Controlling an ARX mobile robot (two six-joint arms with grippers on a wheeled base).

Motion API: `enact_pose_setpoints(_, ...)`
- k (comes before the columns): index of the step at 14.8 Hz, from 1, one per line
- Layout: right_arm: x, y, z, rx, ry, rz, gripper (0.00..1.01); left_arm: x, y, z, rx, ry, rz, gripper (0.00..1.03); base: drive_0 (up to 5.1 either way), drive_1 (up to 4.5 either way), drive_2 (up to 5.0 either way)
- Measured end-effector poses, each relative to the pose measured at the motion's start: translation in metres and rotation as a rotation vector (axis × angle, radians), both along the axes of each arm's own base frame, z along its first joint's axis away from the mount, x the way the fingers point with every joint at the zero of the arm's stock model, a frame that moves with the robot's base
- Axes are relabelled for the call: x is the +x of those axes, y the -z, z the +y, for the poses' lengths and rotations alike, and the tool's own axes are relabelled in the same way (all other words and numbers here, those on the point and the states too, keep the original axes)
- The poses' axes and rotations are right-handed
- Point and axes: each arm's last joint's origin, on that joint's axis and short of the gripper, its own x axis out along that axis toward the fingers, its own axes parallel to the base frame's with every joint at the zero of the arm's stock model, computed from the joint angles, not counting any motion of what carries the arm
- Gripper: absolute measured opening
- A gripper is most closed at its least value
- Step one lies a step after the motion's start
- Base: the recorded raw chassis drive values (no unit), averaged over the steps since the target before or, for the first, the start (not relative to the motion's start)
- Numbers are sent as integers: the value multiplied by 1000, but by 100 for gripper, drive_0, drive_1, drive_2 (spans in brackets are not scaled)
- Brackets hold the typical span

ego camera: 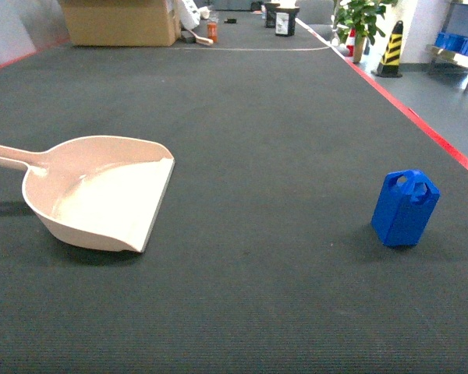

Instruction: Place part in tray to right shelf

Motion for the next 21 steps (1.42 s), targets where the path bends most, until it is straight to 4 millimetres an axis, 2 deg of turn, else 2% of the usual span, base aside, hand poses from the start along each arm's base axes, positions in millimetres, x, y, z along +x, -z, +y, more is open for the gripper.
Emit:
enact_pose_setpoints(13,0,0,0,0,0,0,98,0,0,0,0,0,0,98,0,0,0)
enact_pose_setpoints(14,0,0,0,0,0,0,98,0,3,0,4,22,82,98,0,0,0)
enact_pose_setpoints(16,0,0,0,0,0,1,98,10,6,3,-35,64,198,98,0,0,0)
enact_pose_setpoints(18,0,0,0,0,0,0,98,26,-9,7,-139,109,177,98,0,0,0)
enact_pose_setpoints(21,0,0,0,0,0,0,98,73,-16,13,-371,205,205,98,0,0,0)
